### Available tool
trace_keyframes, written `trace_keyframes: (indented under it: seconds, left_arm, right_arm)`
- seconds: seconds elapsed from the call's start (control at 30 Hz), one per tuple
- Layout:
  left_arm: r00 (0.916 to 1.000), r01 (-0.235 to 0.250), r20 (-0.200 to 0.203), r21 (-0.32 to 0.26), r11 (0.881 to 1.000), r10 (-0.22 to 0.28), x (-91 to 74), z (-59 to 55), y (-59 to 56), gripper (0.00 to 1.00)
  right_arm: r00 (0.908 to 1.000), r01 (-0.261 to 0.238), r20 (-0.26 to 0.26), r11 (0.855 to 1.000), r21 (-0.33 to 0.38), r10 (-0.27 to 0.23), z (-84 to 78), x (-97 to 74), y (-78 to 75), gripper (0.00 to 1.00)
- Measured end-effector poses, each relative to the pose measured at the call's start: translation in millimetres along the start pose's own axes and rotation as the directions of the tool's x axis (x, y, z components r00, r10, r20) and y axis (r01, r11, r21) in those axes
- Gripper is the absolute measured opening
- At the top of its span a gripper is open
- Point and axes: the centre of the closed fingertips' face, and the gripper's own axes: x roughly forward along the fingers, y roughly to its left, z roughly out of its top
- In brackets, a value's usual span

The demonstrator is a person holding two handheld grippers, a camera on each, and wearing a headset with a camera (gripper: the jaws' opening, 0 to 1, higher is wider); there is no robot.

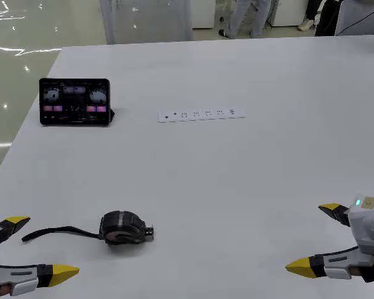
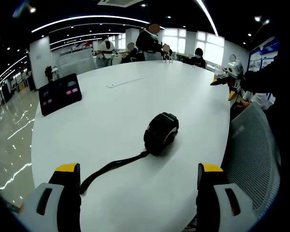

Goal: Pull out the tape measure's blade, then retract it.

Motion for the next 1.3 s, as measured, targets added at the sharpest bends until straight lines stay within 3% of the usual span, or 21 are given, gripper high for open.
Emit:
trace_keyframes:
  seconds: [0.57,0.67,0.83,1.17,1.3]
  left_arm:
    - [1.0000,0.005,0.003,-0.006,1.000,-0.005,0.4,2.1,1.5,0.99]
    - [0.9999,-0.009,-0.009,0.015,1.000,0.009,0.6,2.3,4.7,0.99]
    - [0.9996,0.013,-0.025,0.006,1.000,-0.013,2.9,0.9,2.6,0.99]
    - [0.9963,0.071,-0.051,0.039,0.997,-0.069,11.8,6.3,-5.7,0.99]
    - [0.9939,0.097,-0.063,0.093,0.991,-0.091,16.7,10.3,-7.9,0.99]
  right_arm:
    - [1.0000,0.003,0.008,1.000,-0.006,-0.003,1.4,-0.6,1.3,0.99]
    - [0.9999,0.008,0.012,1.000,-0.007,-0.008,2.5,-0.5,-0.7,0.99]
    - [0.9996,0.017,0.023,1.000,-0.024,-0.016,6.7,1.5,-2.1,0.99]
    - [0.9976,-0.069,-0.010,0.996,-0.050,0.068,7.1,20.1,3.9,0.99]
    - [0.9941,-0.108,-0.020,0.991,-0.078,0.107,10.0,26.4,9.5,0.99]
